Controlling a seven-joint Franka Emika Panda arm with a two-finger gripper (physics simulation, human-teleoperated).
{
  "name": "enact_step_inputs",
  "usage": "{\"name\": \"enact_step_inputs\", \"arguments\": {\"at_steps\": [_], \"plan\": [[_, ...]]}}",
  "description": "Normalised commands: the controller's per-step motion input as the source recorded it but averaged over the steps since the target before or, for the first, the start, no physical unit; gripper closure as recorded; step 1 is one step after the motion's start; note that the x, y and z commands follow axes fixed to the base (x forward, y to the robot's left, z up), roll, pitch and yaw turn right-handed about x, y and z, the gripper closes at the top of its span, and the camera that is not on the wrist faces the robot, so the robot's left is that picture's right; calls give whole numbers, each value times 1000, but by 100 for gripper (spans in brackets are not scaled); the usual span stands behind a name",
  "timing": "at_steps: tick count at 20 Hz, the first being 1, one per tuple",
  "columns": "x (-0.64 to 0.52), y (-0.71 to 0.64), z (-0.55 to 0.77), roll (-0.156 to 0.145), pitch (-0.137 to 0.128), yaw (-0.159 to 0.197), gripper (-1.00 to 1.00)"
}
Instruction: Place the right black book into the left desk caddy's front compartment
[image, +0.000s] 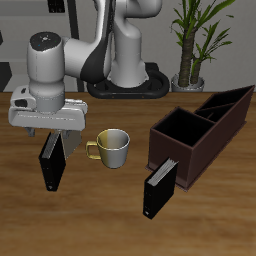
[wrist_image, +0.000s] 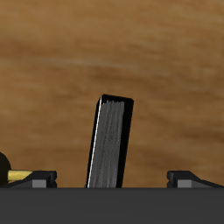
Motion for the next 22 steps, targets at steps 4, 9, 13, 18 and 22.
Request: {"name": "enact_step_inputs", "arguments": {"at_steps": [4, 9, 13, 18, 22], "plan": [[11, 18, -205, 5, 32, -7, -100], [11, -3, -181, 2, 30, -16, -100], [21, -127, -214, -27, 36, -35, 100], [-10, -15, -101, 6, 13, 0, 100], [-70, 22, -20, 8, 2, -2, 100]]}}
